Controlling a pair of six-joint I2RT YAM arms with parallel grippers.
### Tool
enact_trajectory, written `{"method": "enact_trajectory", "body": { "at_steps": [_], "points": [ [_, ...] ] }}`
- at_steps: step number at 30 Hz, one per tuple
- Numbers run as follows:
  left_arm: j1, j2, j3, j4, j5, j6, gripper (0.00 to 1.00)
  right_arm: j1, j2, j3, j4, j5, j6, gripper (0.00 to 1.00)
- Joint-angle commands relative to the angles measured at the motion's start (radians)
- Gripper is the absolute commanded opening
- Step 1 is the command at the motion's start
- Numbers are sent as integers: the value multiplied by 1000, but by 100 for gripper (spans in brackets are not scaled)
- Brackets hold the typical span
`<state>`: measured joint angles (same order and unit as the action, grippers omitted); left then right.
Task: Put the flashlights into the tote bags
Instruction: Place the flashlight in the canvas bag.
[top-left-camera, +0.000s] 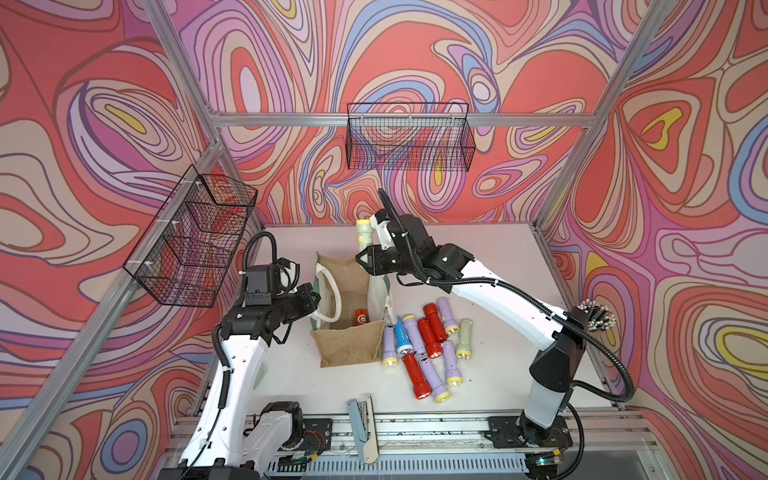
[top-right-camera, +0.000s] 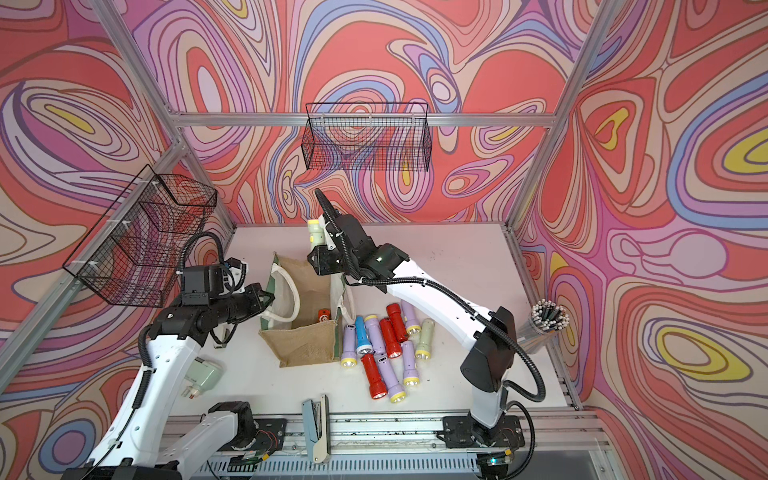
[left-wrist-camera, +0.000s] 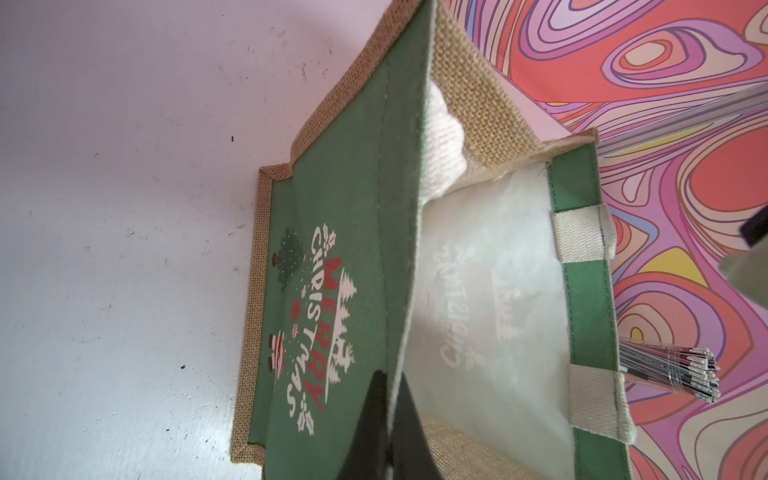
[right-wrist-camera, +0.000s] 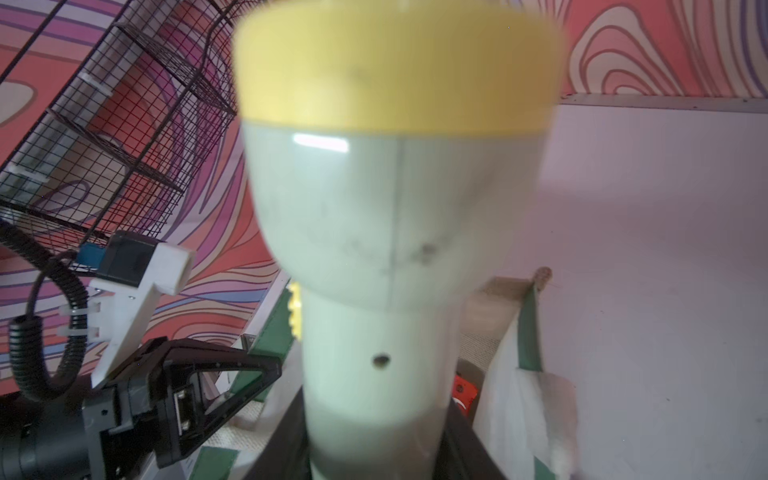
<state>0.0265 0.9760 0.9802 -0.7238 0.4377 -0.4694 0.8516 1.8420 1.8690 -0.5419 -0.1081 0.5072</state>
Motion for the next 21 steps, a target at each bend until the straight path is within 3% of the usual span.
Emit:
{"method": "enact_trajectory", "body": {
  "at_steps": [1, 7, 13, 21],
  "points": [
    [4, -26, -11, 53, 7, -21, 0, 22, 82, 56, 71, -111, 8, 6],
    [4, -29, -12, 49, 7, -18, 0, 33, 170, 128, -26, -171, -64, 6],
    [4, -9, -10, 53, 7, -15, 0, 50, 187, 53, -9, -235, -49, 6],
    [4, 1, -3, 53, 4, -15, 0, 79, 206, -18, -45, -224, -47, 5]
  ]
}}
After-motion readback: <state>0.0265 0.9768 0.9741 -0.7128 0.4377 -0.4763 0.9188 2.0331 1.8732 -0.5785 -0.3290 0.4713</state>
